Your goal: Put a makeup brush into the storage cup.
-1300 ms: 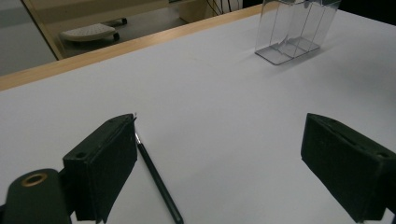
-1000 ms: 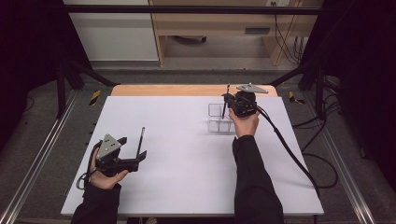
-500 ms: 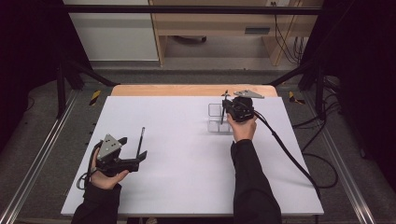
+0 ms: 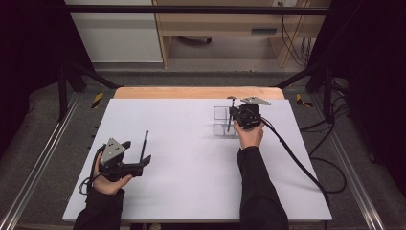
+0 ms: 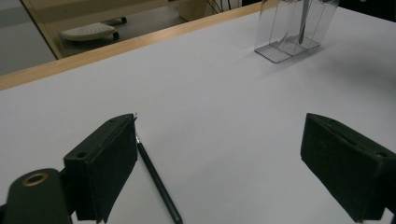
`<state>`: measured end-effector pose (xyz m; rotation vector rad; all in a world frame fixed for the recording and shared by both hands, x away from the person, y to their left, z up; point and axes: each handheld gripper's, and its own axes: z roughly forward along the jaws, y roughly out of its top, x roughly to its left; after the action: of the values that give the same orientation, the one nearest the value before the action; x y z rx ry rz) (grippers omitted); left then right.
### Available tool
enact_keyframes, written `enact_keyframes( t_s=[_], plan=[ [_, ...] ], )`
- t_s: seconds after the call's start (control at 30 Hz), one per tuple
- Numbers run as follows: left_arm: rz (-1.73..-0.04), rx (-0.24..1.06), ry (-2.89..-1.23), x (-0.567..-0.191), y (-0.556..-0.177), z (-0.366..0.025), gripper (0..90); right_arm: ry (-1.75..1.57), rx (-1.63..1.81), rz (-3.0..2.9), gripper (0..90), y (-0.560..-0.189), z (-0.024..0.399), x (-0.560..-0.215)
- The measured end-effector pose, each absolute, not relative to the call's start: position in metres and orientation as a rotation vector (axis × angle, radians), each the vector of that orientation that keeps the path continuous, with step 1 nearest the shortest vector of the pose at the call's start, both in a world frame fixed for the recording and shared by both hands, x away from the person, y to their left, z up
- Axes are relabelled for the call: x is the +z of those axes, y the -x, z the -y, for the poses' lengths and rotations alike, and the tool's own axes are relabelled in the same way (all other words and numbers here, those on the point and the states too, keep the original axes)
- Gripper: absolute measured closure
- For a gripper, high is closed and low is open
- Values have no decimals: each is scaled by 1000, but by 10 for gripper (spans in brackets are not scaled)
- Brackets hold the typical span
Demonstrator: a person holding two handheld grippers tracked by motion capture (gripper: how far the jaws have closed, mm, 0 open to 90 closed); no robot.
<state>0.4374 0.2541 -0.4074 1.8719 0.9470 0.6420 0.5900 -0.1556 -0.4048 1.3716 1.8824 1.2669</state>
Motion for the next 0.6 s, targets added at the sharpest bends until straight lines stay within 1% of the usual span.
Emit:
enact_keyframes(
  t_s=[0.37, 0.43, 0.57, 0.6],
  plan=[
    [-949, 640, -1873, -408, -437, -254, 100, -1367, 1243, -1901, 835, -586, 156, -406],
    [-949, 642, -1872, -407, -438, -254, 100, -1367, 1250, -1908, 809, -584, 157, -404],
    [-950, 642, -1871, -407, -438, -254, 101, -1363, 1255, -1913, 792, -582, 159, -403],
    [-950, 642, -1870, -407, -437, -254, 101, -1358, 1260, -1910, 774, -579, 161, -401]
  ],
)
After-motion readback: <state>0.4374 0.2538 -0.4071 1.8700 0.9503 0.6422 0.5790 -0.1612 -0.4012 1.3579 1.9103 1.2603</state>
